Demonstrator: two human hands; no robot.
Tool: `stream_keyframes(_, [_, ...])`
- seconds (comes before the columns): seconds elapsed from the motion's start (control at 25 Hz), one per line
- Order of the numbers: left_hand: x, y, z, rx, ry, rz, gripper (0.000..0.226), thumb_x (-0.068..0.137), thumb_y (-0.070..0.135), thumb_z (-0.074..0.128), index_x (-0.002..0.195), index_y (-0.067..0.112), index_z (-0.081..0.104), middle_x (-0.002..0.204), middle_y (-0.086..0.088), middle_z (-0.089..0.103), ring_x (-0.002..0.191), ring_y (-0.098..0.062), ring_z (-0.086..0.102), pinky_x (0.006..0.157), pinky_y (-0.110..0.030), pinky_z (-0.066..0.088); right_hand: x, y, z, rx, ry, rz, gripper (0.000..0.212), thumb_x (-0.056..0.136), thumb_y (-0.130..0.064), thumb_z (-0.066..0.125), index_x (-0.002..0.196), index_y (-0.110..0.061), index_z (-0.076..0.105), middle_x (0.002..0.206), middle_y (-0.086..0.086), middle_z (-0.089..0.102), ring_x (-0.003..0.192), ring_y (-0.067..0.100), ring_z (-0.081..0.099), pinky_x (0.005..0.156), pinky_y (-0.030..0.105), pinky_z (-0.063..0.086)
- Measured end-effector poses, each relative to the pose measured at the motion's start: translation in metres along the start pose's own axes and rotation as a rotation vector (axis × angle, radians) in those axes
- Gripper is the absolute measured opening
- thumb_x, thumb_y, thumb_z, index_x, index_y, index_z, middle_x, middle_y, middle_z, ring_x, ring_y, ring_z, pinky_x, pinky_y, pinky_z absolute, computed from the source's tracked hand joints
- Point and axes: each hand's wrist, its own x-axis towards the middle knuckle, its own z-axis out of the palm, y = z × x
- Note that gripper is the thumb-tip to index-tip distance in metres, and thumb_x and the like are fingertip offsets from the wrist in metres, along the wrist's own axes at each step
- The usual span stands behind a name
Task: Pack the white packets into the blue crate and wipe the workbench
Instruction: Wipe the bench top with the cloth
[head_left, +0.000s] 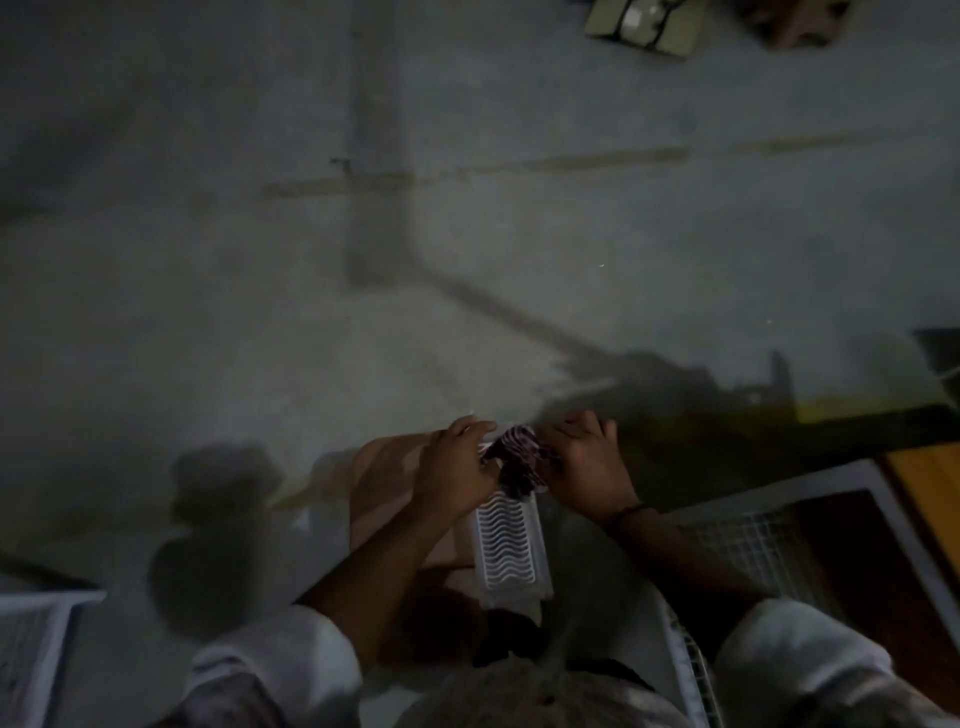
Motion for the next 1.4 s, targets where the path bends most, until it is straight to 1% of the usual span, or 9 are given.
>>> stream_keyframes(0.2, [0.001, 0.090, 0.004, -0.092, 0.161, 0.299, 0.045, 0.078, 0.048, 0.059, 0.114, 0.023, 0.071, 0.132, 0.002, 0.067, 0.120, -0.030, 0.061, 0.103, -0.047, 0.048, -0.054, 0.034, -0.079, 0.060, 0.306, 0.159, 0.030, 0.084, -0.045, 0.055, 0.102, -0.023, 0.066, 0.088, 0.001, 0.068, 0.095, 0.026, 0.053, 0.076, 0.038, 0.027])
stream_keyframes(0.36, [-0.023, 0.202, 0.024, -0.195, 0.227, 0.565, 0.031, 0.086, 0.042, 0.064, 0.112, 0.026, 0.070, 0.121, 0.008, 0.069, 0.113, -0.022, 0.062, 0.097, -0.040, 0.050, -0.134, 0.074, -0.151, 0.048, 0.548, 0.324, 0.032, 0.088, -0.039, 0.065, 0.115, -0.022, 0.064, 0.099, -0.001, 0.070, 0.099, 0.025, 0.056, 0.081, 0.040, 0.033])
stream_keyframes(0.64, [-0.107, 0.382, 0.122, -0.142, 0.047, 0.922, 0.041, 0.085, 0.047, 0.064, 0.125, 0.038, 0.064, 0.128, 0.010, 0.065, 0.119, -0.023, 0.057, 0.099, -0.040, 0.047, -0.339, 0.170, -0.239, 0.237, 0.790, 0.784, 0.037, 0.088, -0.038, 0.074, 0.119, -0.035, 0.056, 0.094, -0.006, 0.067, 0.087, 0.018, 0.066, 0.081, 0.053, 0.053])
stream_keyframes(0.76, [-0.135, 0.418, 0.188, 0.076, -0.160, 0.925, 0.052, 0.089, 0.045, 0.064, 0.139, 0.035, 0.055, 0.141, 0.003, 0.058, 0.130, -0.029, 0.049, 0.107, -0.043, 0.042, -0.435, 0.208, -0.232, 0.081, 0.595, 1.202, 0.042, 0.093, -0.040, 0.066, 0.130, -0.028, 0.050, 0.119, 0.004, 0.063, 0.112, 0.031, 0.056, 0.101, 0.060, 0.041])
stream_keyframes(0.84, [-0.147, 0.424, 0.225, 0.208, -0.261, 0.929, 0.055, 0.092, 0.044, 0.061, 0.145, 0.032, 0.051, 0.148, 0.002, 0.052, 0.136, -0.029, 0.045, 0.111, -0.048, 0.039, -0.478, 0.216, -0.212, -0.032, 0.512, 1.320, 0.044, 0.096, -0.035, 0.062, 0.135, -0.020, 0.050, 0.135, 0.012, 0.051, 0.123, 0.037, 0.044, 0.105, 0.057, 0.033])
stream_keyframes(1.08, [-0.163, 0.415, 0.265, 0.433, -0.321, 0.958, 0.058, 0.097, 0.044, 0.061, 0.151, 0.032, 0.043, 0.160, 0.004, 0.035, 0.145, -0.030, 0.030, 0.116, -0.051, 0.032, -0.469, 0.211, -0.165, 0.077, 0.385, 1.255, 0.052, 0.095, -0.055, 0.045, 0.128, -0.015, 0.047, 0.131, 0.016, 0.046, 0.118, 0.040, 0.047, 0.099, 0.052, 0.041])
stream_keyframes(1.16, [-0.157, 0.413, 0.261, 0.417, -0.281, 0.977, 0.060, 0.097, 0.041, 0.061, 0.152, 0.029, 0.041, 0.159, 0.003, 0.038, 0.144, -0.028, 0.032, 0.114, -0.049, 0.035, -0.446, 0.214, -0.158, 0.160, 0.310, 1.328, 0.077, 0.094, -0.071, 0.033, 0.150, -0.018, 0.029, 0.158, 0.018, 0.023, 0.142, 0.046, 0.024, 0.115, 0.062, 0.019])
stream_keyframes(1.24, [-0.142, 0.409, 0.257, 0.407, -0.251, 1.001, 0.058, 0.099, 0.038, 0.059, 0.152, 0.025, 0.040, 0.157, 0.000, 0.040, 0.142, -0.027, 0.035, 0.113, -0.048, 0.036, -0.427, 0.218, -0.157, 0.235, 0.269, 1.399, 0.088, 0.092, -0.077, 0.024, 0.159, -0.021, 0.011, 0.166, 0.016, -0.001, 0.149, 0.048, -0.003, 0.116, 0.066, -0.007])
stream_keyframes(1.4, [-0.092, 0.407, 0.249, 0.435, -0.208, 1.017, 0.048, 0.106, 0.027, 0.047, 0.153, 0.019, 0.042, 0.163, -0.004, 0.035, 0.149, -0.029, 0.029, 0.118, -0.048, 0.031, -0.409, 0.232, -0.153, 0.146, 0.187, 1.215, 0.071, 0.101, -0.062, 0.023, 0.160, -0.024, 0.012, 0.168, 0.010, 0.000, 0.151, 0.043, -0.011, 0.117, 0.064, -0.009])
